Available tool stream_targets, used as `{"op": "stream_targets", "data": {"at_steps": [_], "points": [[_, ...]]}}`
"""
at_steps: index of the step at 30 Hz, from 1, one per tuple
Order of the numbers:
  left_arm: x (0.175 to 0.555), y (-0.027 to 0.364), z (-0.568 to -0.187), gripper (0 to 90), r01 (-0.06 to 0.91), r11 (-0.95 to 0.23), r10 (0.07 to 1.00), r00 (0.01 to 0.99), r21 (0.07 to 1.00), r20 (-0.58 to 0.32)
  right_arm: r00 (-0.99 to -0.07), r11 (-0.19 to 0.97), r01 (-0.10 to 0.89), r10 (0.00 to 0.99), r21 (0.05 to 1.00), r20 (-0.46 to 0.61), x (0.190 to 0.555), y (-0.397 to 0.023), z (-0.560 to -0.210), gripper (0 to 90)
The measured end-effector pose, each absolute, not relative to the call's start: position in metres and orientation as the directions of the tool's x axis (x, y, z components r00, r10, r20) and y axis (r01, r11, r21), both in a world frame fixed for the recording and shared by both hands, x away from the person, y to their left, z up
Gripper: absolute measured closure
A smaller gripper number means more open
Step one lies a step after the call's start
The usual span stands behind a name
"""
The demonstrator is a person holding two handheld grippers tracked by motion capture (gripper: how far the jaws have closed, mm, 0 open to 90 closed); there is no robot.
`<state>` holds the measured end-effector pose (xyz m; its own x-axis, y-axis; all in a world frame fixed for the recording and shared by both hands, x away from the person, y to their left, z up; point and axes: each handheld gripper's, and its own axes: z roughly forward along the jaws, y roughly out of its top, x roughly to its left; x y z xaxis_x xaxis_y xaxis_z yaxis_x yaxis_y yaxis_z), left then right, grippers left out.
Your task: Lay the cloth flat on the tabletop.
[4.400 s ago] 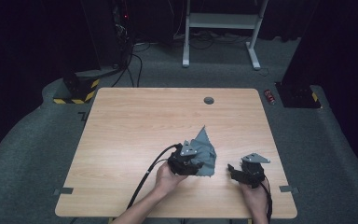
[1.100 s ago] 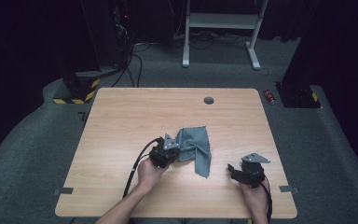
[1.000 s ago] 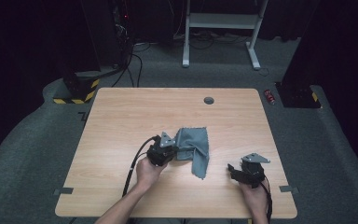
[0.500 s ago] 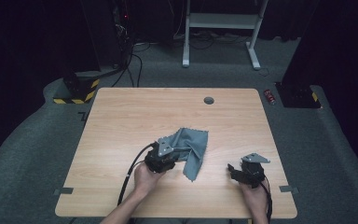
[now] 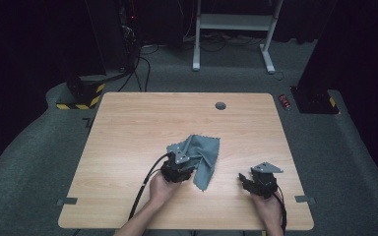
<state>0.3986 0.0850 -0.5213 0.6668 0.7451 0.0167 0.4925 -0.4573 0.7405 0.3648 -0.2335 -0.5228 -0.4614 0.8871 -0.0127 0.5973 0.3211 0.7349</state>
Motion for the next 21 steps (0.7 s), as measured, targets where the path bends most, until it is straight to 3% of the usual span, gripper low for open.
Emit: {"op": "stream_targets", "data": {"at_steps": [7,10,12,15,17,21], "points": [[0.397,0.088,-0.525,54.0,0.473,-0.433,0.750,0.661,0.767,0.016,-0.467,0.323,0.590,0.884,0.740,-0.014,0.364,-0.226,-0.523,56.0],[0.397,0.088,-0.525,54.8,0.468,-0.441,0.748,0.663,0.766,0.025,-0.531,0.361,0.570,0.847,0.738,-0.004,0.362,-0.211,-0.522,57.8],[0.397,0.087,-0.525,55.1,0.468,-0.440,0.749,0.663,0.767,0.026,-0.545,0.378,0.585,0.838,0.718,0.003,0.362,-0.199,-0.519,57.5],[0.397,0.087,-0.525,54.8,0.471,-0.437,0.750,0.661,0.767,0.021,-0.571,0.331,0.594,0.815,0.733,0.096,0.362,-0.183,-0.515,49.3],[0.397,0.087,-0.525,54.4,0.471,-0.437,0.751,0.660,0.766,0.023,-0.581,0.318,0.574,0.807,0.755,0.102,0.365,-0.166,-0.510,44.5],[0.397,0.087,-0.525,55.0,0.470,-0.439,0.750,0.661,0.766,0.025,-0.609,0.351,0.585,0.786,0.731,0.109,0.373,-0.144,-0.510,44.1]]}}
